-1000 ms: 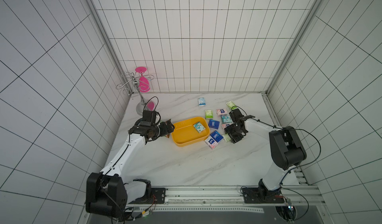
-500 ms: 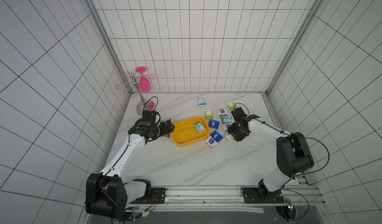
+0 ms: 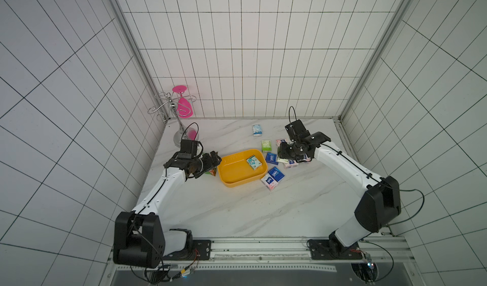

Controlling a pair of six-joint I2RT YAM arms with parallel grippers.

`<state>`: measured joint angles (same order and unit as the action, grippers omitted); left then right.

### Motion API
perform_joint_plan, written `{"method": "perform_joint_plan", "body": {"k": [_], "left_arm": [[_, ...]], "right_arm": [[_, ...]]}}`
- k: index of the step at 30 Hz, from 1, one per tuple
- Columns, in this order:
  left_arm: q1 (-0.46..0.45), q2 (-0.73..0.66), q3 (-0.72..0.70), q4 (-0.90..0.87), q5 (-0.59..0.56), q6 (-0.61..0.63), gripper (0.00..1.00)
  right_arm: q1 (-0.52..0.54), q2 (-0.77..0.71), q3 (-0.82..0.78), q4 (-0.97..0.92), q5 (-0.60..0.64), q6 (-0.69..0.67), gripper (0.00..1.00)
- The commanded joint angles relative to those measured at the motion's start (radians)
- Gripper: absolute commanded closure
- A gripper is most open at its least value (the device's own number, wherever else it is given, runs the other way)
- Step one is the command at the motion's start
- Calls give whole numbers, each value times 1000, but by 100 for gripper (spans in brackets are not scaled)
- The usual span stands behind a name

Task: Put the pocket tissues into the storage box
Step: Pick up the pocket tissues from the center of the board, then place the pocket tissues in the storage box.

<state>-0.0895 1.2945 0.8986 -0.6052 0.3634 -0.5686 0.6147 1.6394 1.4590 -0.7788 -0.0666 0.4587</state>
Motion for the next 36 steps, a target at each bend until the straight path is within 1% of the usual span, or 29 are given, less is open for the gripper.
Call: {"method": "perform_joint_plan", "body": {"k": [1, 10, 14, 17, 21, 26, 30, 32, 33, 36], "left_arm": [[7, 6, 29, 12, 32, -13, 2], [8, -44, -4, -7, 49, -24, 2], [11, -54, -15, -20, 45, -12, 2], [11, -53, -14, -25, 44, -2, 2], [13, -45, -11, -28, 44, 8, 2], [19, -29, -1, -38, 45, 27, 2], [20, -28, 3, -35, 50, 28, 2], [22, -28, 3, -31, 53, 27, 2], [21, -29, 2, -29, 53, 26, 2], [22, -27, 2, -28, 55, 26, 2]], "right_arm": [[41, 79, 90, -35, -62, -160, 54], [111, 293, 305, -95, -143, -305, 54], [148, 408, 417, -171, -92, -339, 54], [164, 465, 466, -184, -50, -327, 54], [165, 525, 516, -190, 7, -300, 54], [167, 632, 643, -282, 43, -301, 54], [168, 672, 687, -336, 95, -304, 54], [167, 676, 691, -341, 106, -302, 53], [166, 678, 694, -341, 107, -301, 51], [167, 680, 709, -343, 107, -295, 41]]}}
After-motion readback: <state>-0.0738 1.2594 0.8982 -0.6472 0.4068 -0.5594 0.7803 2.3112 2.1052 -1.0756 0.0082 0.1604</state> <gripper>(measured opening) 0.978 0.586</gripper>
